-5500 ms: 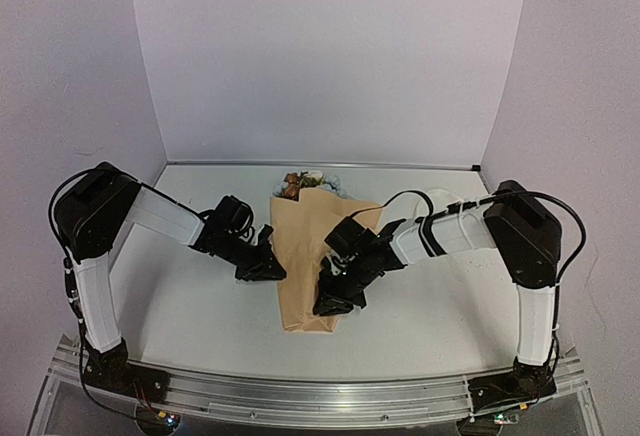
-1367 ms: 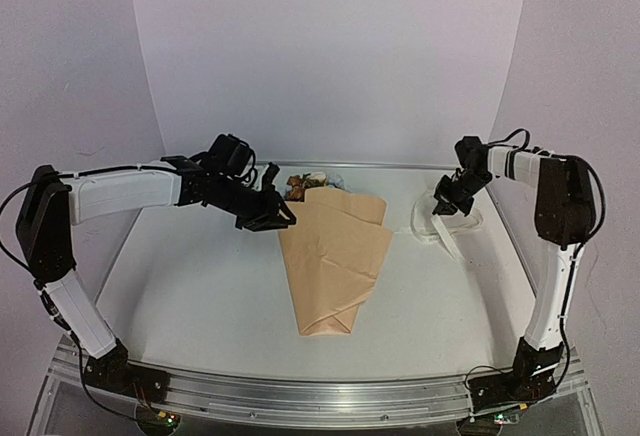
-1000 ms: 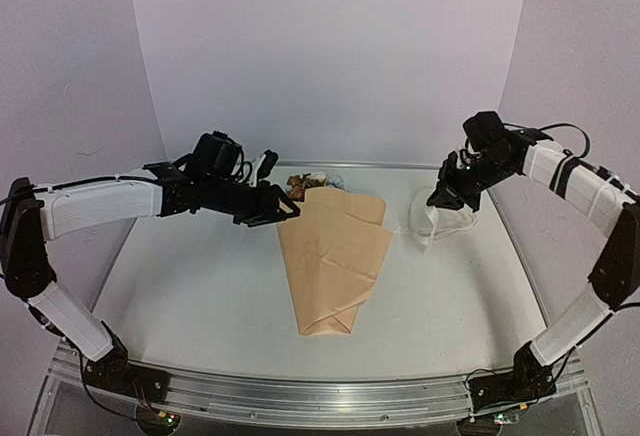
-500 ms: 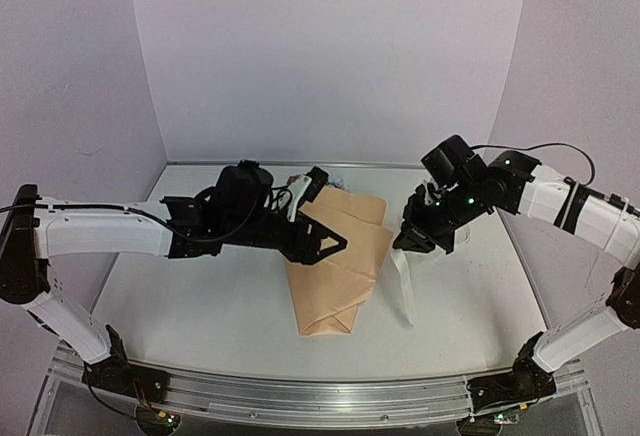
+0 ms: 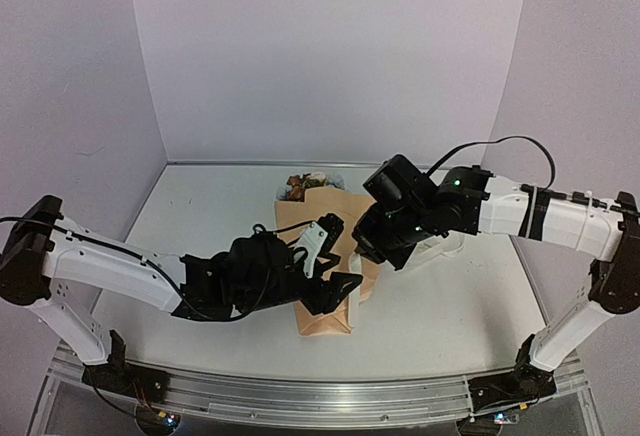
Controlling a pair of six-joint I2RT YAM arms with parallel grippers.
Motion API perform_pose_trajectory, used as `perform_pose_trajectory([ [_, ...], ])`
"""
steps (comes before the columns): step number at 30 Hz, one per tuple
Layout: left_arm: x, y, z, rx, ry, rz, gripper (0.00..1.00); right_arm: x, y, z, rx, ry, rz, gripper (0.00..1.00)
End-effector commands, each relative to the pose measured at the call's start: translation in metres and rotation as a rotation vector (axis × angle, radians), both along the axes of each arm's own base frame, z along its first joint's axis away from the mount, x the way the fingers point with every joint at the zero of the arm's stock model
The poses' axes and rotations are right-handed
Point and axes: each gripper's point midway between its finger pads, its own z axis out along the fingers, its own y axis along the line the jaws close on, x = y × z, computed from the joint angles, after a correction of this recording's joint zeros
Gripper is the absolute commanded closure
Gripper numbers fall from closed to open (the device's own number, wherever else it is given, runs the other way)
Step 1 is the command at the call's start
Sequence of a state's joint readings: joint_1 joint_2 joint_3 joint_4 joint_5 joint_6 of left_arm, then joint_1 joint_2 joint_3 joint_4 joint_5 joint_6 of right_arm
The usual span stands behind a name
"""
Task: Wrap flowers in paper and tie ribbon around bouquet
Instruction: Pass from the right arm to the left
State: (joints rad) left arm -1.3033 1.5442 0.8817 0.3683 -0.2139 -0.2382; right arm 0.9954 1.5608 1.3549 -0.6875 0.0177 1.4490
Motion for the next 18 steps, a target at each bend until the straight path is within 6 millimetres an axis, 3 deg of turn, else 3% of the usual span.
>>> perform_pose_trajectory([
  [1, 0.029, 0.0, 0.014, -0.079, -0.075, 0.163, 0.37, 0.011, 0.007, 0.025, 0.05, -0.067, -0.105, 1.0],
  [11, 0.038, -0.013, 0.015, -0.093, -0.08, 0.187, 0.46, 0.006, 0.009, 0.03, 0.059, -0.082, -0.108, 1.0],
  [16, 0.034, -0.024, 0.016, -0.1, -0.069, 0.148, 0.62, 0.003, 0.004, 0.03, 0.069, -0.088, -0.113, 1.0],
  [18, 0.035, -0.026, 0.016, -0.102, -0.066, 0.142, 0.75, 0.001, 0.002, 0.03, 0.074, -0.09, -0.114, 1.0],
])
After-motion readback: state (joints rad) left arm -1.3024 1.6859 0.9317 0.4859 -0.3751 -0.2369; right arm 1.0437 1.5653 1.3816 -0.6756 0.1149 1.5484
